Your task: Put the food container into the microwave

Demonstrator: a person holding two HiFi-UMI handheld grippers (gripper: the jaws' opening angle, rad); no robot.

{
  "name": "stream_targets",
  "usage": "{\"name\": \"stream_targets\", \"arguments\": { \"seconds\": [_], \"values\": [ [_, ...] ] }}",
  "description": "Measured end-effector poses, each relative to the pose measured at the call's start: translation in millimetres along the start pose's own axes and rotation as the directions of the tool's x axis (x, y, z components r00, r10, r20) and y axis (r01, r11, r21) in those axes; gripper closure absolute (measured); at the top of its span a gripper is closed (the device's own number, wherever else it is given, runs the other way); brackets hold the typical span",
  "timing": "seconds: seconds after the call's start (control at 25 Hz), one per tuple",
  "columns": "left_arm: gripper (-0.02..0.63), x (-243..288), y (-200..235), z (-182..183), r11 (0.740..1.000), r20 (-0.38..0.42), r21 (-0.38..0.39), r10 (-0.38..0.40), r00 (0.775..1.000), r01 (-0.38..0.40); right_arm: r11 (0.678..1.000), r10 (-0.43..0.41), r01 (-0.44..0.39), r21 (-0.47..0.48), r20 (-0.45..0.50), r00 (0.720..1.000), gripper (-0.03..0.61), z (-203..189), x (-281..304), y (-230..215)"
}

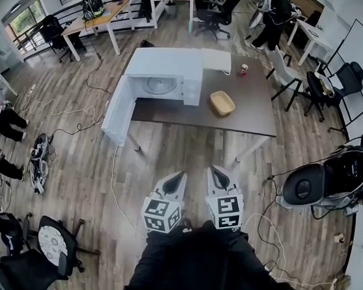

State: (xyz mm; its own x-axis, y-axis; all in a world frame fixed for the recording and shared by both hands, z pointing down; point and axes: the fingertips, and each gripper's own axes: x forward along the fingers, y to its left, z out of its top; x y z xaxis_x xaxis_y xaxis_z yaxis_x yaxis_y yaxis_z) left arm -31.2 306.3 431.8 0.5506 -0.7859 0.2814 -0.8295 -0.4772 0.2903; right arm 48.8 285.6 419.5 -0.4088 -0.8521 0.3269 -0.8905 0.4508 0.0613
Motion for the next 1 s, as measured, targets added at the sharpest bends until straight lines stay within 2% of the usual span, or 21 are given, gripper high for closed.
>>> {"name": "stream_targets", "arguments": {
  "seconds": [0.32, 0.6, 0.84, 1.0],
  "values": [
    [0.58, -8, 29, -18, 0.998, -0.035, -0.046, 0.049, 0.998, -0.051, 0.999, 0.041, -0.041, -0.015, -0.037, 0.999, 0.554, -11, 15, 24],
    [0.58, 22, 38, -25, 0.997, -0.076, -0.053, 0.051, 0.996, -0.055, 0.999, 0.049, -0.048, 0.008, -0.059, 0.997, 0.554, -17, 41, 8],
    [0.58, 71, 72, -5, 0.995, -0.072, -0.042, 0.085, 0.994, -0.088, 0.995, 0.096, -0.096, 0.005, -0.043, 0.994, 0.554, -3, 104, -14],
    [0.58, 117, 101, 20, 0.993, -0.06, -0.036, 0.113, 0.992, -0.115, 0.992, 0.129, -0.129, -0.002, -0.035, 0.991, 0.554, 17, 151, -37]
  ]
}}
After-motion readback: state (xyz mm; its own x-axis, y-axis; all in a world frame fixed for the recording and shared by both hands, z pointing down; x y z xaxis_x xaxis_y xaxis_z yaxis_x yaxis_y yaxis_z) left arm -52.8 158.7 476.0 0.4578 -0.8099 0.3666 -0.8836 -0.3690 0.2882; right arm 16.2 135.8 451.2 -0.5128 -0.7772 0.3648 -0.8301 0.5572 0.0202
